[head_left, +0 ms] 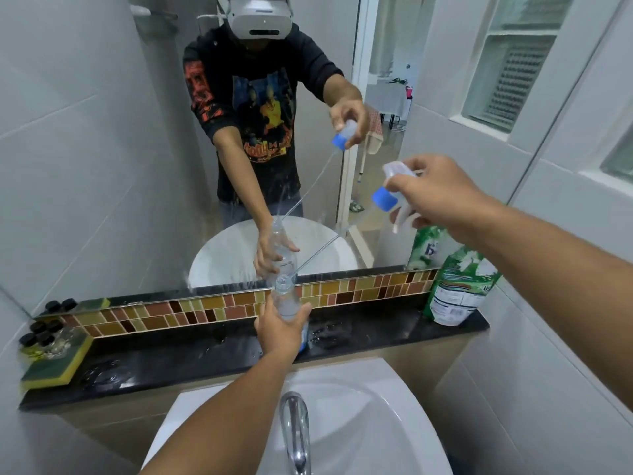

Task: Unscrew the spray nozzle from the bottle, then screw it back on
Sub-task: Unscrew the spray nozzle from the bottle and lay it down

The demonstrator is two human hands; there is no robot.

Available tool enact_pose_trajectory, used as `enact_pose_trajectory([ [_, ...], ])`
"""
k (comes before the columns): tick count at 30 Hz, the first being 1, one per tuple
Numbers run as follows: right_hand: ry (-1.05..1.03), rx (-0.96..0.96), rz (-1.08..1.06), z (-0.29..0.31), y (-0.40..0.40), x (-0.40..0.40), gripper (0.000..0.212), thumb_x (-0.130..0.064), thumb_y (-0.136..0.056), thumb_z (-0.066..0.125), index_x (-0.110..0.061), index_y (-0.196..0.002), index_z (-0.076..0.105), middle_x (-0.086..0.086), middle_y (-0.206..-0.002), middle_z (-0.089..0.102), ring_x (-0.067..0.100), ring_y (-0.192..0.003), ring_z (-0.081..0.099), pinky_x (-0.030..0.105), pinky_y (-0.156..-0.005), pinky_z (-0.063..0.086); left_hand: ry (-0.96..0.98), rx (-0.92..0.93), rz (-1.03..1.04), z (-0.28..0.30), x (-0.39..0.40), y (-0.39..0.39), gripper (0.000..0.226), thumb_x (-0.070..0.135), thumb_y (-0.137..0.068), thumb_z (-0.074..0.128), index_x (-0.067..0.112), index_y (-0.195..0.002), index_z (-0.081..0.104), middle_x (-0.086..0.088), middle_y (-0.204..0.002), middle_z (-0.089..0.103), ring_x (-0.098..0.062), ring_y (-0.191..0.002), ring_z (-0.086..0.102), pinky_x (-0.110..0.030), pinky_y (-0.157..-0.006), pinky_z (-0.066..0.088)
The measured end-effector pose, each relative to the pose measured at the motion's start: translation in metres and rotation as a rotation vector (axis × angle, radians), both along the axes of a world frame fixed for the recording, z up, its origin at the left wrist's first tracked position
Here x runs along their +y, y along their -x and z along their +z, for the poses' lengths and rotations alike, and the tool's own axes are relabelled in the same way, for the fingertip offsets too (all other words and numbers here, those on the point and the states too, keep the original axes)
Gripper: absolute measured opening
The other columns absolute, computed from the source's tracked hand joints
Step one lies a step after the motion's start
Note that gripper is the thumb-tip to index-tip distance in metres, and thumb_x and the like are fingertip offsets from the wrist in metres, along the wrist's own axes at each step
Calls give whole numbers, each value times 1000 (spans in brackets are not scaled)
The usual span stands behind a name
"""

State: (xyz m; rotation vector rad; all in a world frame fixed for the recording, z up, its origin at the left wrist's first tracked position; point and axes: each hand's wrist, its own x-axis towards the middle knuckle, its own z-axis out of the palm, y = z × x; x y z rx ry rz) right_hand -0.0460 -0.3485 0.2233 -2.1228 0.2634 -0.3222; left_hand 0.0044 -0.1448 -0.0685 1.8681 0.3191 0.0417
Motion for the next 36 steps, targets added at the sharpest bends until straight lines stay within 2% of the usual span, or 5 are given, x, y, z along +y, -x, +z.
enact_pose_trajectory([
  [9,-590,149,-236,-138,23,-73,4,-17,-102,61,-14,-106,60,24,-108,67,24,-69,78,29,-44,56,-8,9,18,-2,-1,3,90,52,-80,86,22,-155,46,-8,-149,53,-33,-139,51,-57,-111,50],
  [18,-1047,422,-306,-256,18,-48,20,-15,-104,57,-16,-124,56,23,-108,68,28,-87,75,39,-65,59,-9,1,12,0,-2,5,90,51,-83,85,21,-157,43,-7,-152,55,-32,-145,49,-59,-117,44],
  [25,-891,569,-224,-295,-11,-18,21,-4,-100,59,-1,-121,57,22,-112,64,30,-79,70,37,-69,62,-36,37,-40,4,2,8,100,58,-86,78,25,-165,27,-7,-163,44,-31,-148,46,-51,-121,41],
  [29,-650,610,-244,-309,-24,-5,40,-35,-99,61,4,-108,65,13,-62,70,24,-55,59,32,-55,49,-33,42,-40,2,1,7,98,57,-86,79,23,-164,29,-7,-159,49,-31,-146,50,-53,-120,43],
  [36,-232,603,-141,-324,-40,-3,32,-31,-103,57,-4,-114,69,14,-102,70,31,-91,64,35,-73,48,-30,12,-50,0,0,7,93,52,-89,79,26,-162,28,-4,-158,50,-27,-145,50,-52,-121,42],
])
